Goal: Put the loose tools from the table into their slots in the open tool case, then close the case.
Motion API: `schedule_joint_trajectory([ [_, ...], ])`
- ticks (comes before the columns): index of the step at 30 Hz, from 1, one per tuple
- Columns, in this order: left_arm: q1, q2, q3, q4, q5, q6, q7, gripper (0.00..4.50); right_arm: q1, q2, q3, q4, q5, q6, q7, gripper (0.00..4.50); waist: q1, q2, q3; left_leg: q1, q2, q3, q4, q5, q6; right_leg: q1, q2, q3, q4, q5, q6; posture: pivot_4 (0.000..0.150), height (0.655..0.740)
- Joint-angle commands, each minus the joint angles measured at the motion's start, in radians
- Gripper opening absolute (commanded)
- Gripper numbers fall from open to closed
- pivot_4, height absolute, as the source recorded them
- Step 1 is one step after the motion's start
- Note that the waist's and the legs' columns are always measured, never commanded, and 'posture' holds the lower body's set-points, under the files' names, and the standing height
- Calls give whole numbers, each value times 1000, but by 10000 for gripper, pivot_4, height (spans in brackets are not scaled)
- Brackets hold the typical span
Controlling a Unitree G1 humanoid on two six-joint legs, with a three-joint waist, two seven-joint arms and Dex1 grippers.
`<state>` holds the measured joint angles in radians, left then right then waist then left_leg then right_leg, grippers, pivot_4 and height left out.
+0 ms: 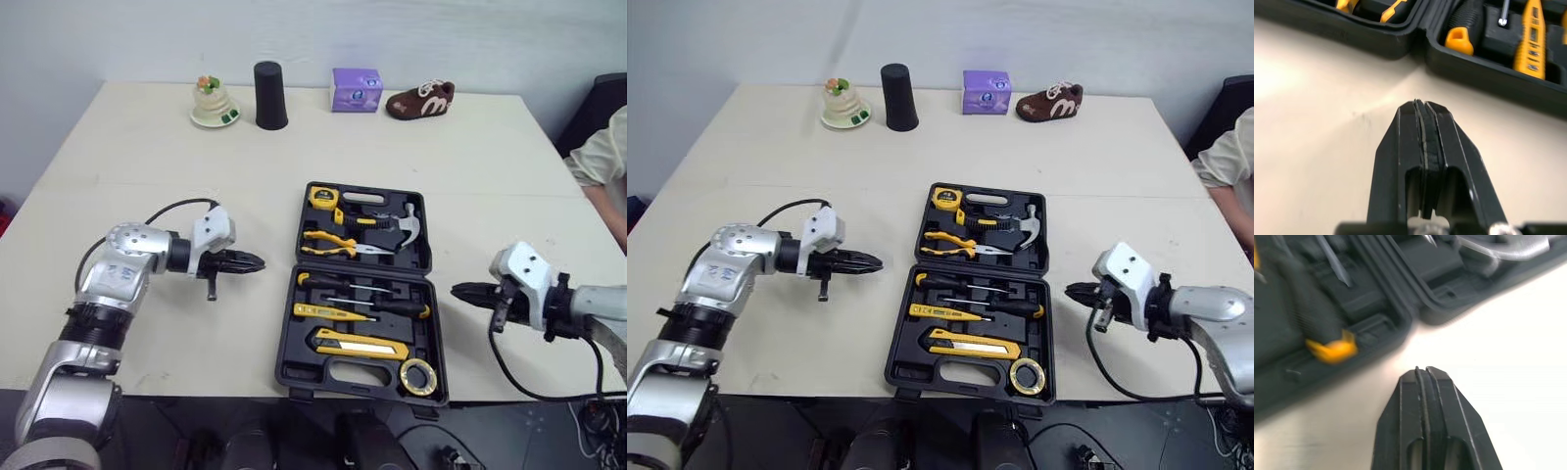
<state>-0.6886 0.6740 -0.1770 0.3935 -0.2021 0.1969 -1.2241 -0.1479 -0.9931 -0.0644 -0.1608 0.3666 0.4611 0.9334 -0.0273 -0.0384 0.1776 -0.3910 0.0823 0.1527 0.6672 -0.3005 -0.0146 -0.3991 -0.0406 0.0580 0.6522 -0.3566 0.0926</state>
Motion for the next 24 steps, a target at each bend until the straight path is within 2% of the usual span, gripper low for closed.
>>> schedule_joint_trajectory([
  [1,-33,-50,-17,56,49,-46,36,280,-86,49,77,33,-76,-18,-20,0,-2,0,0,0,0,0,1,0,0,0,0,0,1,0,0,1500,7304],
  [6,-52,-145,-31,61,63,-23,66,280,-230,143,153,116,-147,-36,-44,0,-5,3,2,0,0,2,7,1,-2,-2,2,2,8,0,2,1500,7304],
  [10,-43,-183,-36,57,87,-26,88,280,-297,186,176,150,-182,-49,-36,0,-4,5,4,0,0,1,8,2,-2,-2,4,2,9,0,1,1500,7304],
  [18,-23,-191,-20,32,91,6,109,280,-307,193,170,158,-214,-53,2,0,-5,7,4,0,2,2,9,2,-3,-3,10,3,10,0,1,1500,7304],
  [24,-27,-132,9,37,109,65,136,280,-288,134,150,137,-239,-38,20,0,-5,7,5,0,1,2,9,2,-3,-3,10,3,11,0,1,1500,7304],
])
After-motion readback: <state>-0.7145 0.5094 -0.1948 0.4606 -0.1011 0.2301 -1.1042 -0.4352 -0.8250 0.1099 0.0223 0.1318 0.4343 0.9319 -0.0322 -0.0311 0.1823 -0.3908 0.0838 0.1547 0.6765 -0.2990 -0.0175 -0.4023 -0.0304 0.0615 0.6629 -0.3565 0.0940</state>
